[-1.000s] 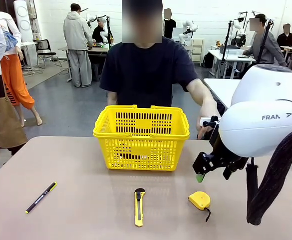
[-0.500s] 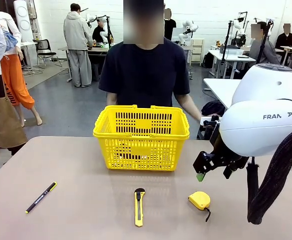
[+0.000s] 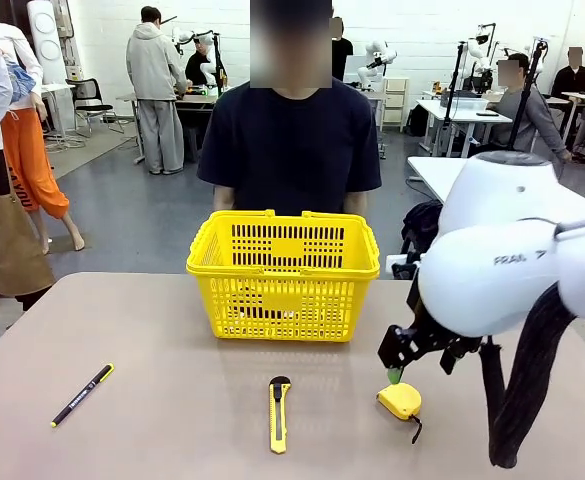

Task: Place the items the person wants into the basket.
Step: Pick up the item the person points to and place it in the Market Basket.

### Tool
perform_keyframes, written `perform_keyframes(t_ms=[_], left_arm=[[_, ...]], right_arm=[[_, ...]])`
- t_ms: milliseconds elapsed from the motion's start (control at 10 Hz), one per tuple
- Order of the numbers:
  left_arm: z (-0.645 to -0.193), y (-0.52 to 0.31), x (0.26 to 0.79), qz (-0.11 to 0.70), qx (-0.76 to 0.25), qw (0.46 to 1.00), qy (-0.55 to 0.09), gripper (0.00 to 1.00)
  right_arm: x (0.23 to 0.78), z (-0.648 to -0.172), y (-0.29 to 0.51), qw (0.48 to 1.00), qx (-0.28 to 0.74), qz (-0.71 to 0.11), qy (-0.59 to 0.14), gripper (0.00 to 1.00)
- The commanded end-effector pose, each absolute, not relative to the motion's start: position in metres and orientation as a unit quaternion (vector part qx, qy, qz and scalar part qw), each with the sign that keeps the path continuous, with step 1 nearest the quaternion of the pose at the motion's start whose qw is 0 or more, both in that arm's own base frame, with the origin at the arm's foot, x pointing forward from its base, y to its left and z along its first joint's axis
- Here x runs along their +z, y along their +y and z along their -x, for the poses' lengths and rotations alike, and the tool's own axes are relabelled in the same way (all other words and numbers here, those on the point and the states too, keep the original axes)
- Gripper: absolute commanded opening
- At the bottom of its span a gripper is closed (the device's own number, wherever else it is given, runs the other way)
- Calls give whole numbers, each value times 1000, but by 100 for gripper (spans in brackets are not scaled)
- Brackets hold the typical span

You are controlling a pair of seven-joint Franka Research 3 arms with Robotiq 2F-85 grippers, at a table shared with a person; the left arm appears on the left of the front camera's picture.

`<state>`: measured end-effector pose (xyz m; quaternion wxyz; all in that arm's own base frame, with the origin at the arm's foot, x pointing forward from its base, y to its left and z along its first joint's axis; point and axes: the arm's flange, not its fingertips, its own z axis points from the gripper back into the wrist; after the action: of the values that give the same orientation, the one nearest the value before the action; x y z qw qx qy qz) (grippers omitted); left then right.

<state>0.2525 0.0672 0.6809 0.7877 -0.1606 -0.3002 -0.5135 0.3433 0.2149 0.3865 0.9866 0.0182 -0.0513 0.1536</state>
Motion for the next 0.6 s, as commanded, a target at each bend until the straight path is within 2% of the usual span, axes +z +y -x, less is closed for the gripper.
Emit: perform_keyframes(t_ms=[0, 500], left_arm=[[-252, 67, 681, 163, -515, 785, -302, 100], [-252, 67, 681, 163, -515, 785, -302, 100]], right_arm=[[366, -355, 237, 987, 151, 18, -47, 100], [335, -367, 247, 984, 165, 54, -37, 100]])
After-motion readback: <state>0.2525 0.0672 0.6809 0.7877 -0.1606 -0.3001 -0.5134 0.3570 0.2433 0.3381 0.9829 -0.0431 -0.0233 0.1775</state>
